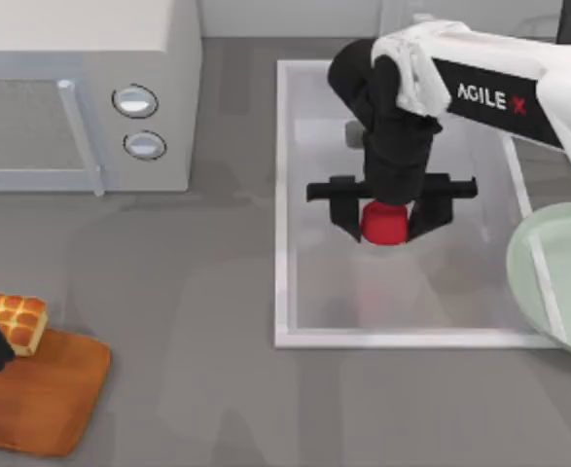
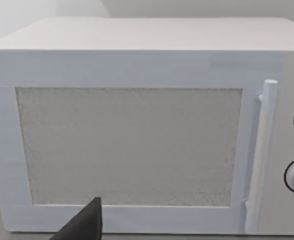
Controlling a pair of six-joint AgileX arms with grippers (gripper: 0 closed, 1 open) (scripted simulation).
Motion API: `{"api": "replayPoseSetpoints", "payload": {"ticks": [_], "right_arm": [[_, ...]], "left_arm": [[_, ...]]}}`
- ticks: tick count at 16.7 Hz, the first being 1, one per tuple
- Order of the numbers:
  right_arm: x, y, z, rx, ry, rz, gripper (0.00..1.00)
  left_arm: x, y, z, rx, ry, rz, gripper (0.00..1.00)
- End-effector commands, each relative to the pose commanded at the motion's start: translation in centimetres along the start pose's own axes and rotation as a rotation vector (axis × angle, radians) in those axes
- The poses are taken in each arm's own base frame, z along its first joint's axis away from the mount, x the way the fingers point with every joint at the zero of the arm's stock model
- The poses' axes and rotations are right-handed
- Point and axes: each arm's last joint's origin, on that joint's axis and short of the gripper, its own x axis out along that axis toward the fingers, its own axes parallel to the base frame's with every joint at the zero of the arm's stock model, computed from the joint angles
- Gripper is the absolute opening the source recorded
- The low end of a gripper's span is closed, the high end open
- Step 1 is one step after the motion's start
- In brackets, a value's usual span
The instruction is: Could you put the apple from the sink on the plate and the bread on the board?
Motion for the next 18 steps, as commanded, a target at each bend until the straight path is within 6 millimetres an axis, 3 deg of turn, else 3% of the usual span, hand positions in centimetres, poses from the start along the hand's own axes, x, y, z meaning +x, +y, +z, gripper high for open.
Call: {"api": "replayPoseSetpoints", "payload": {"ticks": [3, 8, 10, 14, 18], "right_arm": [[-3.2, -0.1, -0.1, 0.000, -0.009, 0.005, 0.00], [-3.3, -0.1, -0.1, 0.001, -0.009, 0.006, 0.00], [-4.6, -0.6, 0.1, 0.002, -0.036, 0.018, 0.00], [-7.5, -3.3, 0.3, 0.002, -0.072, 0.032, 0.00], [-9.9, -7.7, -0.2, 0.002, -0.076, 0.029, 0.00]], "left_arm": [[0.0, 0.0, 0.0, 0.000, 0.000, 0.000, 1.00], [0.0, 0.0, 0.0, 0.000, 0.000, 0.000, 1.00], [0.0, 0.0, 0.0, 0.000, 0.000, 0.000, 1.00], [0.0, 0.0, 0.0, 0.000, 0.000, 0.000, 1.00], [0.0, 0.0, 0.0, 0.000, 0.000, 0.000, 1.00]]}}
